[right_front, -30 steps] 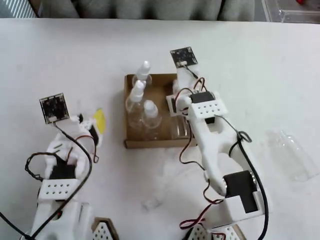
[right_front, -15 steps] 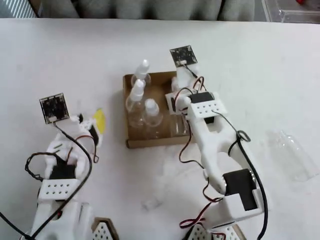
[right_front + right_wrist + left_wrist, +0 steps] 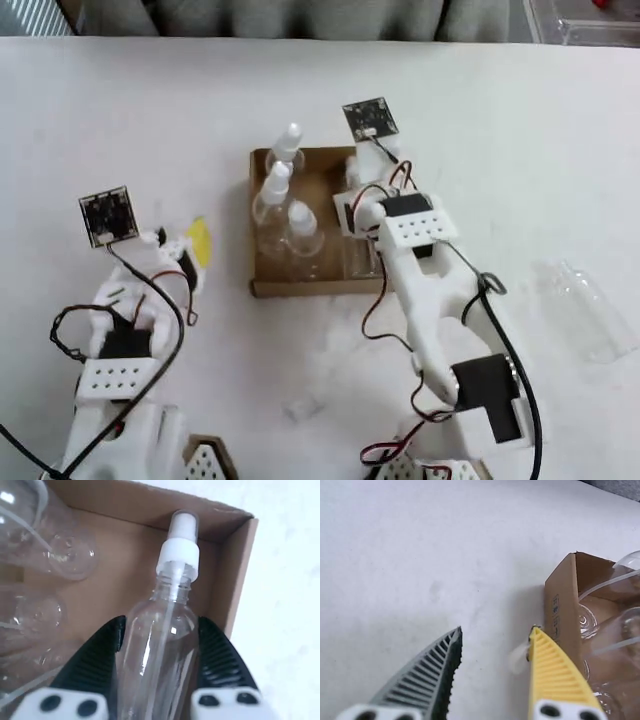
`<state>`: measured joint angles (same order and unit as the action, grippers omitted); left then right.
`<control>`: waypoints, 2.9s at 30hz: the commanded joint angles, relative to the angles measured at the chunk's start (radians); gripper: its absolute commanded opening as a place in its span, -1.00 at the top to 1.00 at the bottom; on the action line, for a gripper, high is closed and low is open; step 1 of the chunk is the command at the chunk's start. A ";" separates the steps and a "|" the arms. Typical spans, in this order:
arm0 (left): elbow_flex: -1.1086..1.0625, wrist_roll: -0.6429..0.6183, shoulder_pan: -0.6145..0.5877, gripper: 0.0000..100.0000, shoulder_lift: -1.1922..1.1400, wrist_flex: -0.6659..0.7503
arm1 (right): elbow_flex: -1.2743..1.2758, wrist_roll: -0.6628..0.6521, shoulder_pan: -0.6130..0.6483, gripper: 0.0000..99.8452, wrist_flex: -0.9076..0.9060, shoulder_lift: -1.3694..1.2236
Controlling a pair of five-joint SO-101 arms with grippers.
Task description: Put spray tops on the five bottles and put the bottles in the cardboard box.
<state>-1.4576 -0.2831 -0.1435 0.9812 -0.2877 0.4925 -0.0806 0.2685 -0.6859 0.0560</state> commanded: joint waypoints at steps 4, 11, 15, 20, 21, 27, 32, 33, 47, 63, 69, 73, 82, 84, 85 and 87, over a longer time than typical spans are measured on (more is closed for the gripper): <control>0.000 -0.006 -0.008 0.58 0.035 0.012 | 0.017 0.002 -0.013 0.97 0.013 0.093; 0.000 -0.006 -0.008 0.58 0.035 0.012 | 0.008 0.002 -0.013 0.97 0.013 0.096; 0.000 -0.006 -0.008 0.58 0.035 0.012 | 0.012 0.002 -0.013 0.97 0.012 0.156; 0.000 -0.006 -0.008 0.58 0.035 0.012 | 0.032 0.002 -0.013 0.97 0.005 0.259; 0.000 -0.006 -0.008 0.58 0.035 0.012 | 0.043 0.002 -0.013 0.97 0.008 0.277; 0.000 -0.006 -0.008 0.58 0.035 0.012 | 0.092 0.002 -0.013 0.97 0.012 0.377; 0.000 -0.006 -0.008 0.58 0.035 0.012 | 0.144 0.002 -0.013 0.97 0.007 0.407; 0.000 -0.006 -0.008 0.58 0.035 0.012 | 0.150 0.002 -0.013 0.97 0.004 0.409; 0.000 -0.006 -0.008 0.58 0.035 0.012 | 0.074 0.002 -0.104 0.97 -0.249 0.572; 0.000 -0.006 -0.008 0.58 0.035 0.014 | 0.071 -0.333 -0.394 0.96 -0.469 0.601; 0.000 -0.006 -0.008 0.58 0.033 0.014 | 0.157 -0.431 -0.418 0.96 -0.487 0.599; 0.000 -0.006 -0.008 0.58 0.033 0.014 | 0.258 -0.433 -0.420 0.88 -0.386 0.599; 0.000 -0.006 -0.008 0.58 0.033 0.014 | 0.299 -0.433 -0.404 0.65 -0.367 0.611; 0.000 -0.006 -0.008 0.58 0.033 0.014 | 0.235 -0.434 -0.404 0.66 -0.444 0.605; 0.000 -0.006 -0.008 0.58 0.033 0.014 | 0.195 -0.434 -0.404 0.66 -0.490 0.602; 0.000 -0.006 -0.008 0.58 0.033 0.014 | 0.114 -0.431 -0.403 0.66 -0.575 0.601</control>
<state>-1.4576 -0.2831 -0.1435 0.9812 -0.2877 0.7411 -0.5071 -0.1366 -1.1554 0.6329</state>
